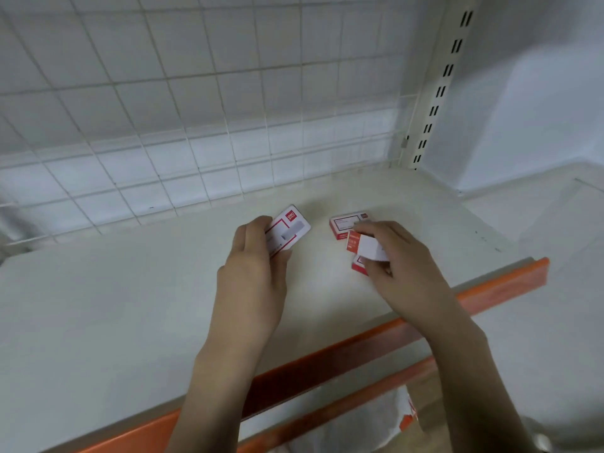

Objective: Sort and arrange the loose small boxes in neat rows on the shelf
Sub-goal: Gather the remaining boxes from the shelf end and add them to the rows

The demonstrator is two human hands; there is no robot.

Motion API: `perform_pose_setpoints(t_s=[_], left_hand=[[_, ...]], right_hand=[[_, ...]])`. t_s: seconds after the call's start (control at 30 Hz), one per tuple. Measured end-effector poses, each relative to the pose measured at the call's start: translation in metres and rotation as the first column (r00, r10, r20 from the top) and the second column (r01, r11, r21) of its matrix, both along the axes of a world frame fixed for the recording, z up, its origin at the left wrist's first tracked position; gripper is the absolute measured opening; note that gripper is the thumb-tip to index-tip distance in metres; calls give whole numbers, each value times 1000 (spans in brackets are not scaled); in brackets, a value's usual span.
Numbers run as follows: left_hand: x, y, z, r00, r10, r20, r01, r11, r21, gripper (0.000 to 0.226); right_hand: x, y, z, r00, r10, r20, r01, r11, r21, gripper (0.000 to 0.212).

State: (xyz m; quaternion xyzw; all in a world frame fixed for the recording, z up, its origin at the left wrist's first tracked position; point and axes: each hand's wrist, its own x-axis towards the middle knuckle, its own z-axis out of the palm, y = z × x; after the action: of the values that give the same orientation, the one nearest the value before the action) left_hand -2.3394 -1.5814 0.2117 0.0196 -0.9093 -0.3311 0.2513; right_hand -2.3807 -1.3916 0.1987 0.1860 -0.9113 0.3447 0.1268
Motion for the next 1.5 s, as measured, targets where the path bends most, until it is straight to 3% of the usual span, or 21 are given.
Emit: perform_pose_setpoints(t_s=[0.23,0.5,0.73,0.97,1.13,1.33,1.5], left_hand=[[51,-89,-1,996,-45,-75,42,998,-36,43],[104,-182,1,994,-63,-88,59,997,-45,45],[129,-227,-1,992,-84,-95,84,996,-5,52],[150,-240,-2,988,-87,-128,90,996,23,48],[165,-250,-2,987,-69,-148,71,997,7,46],[186,-256,-1,990,-32,-136,28,999,-35,45],[211,-255,-7,993,47,-109,-52,998,-43,46]], right_hand=[[35,-81,-4,997,73,0,-73,997,1,33],[95,-174,-3,990,137,-24,-139,985,-104,15],[130,-211,11,996,93,-10,-94,988,-125,59],[148,-226,18,986,95,-134,-108,990,-87,44],[154,-236,20,979,120,-167,-127,991,-35,46],[165,-244,17,972,199,-129,-214,970,-119,45],[177,-246,7,970,176,-166,-185,982,-39,49]])
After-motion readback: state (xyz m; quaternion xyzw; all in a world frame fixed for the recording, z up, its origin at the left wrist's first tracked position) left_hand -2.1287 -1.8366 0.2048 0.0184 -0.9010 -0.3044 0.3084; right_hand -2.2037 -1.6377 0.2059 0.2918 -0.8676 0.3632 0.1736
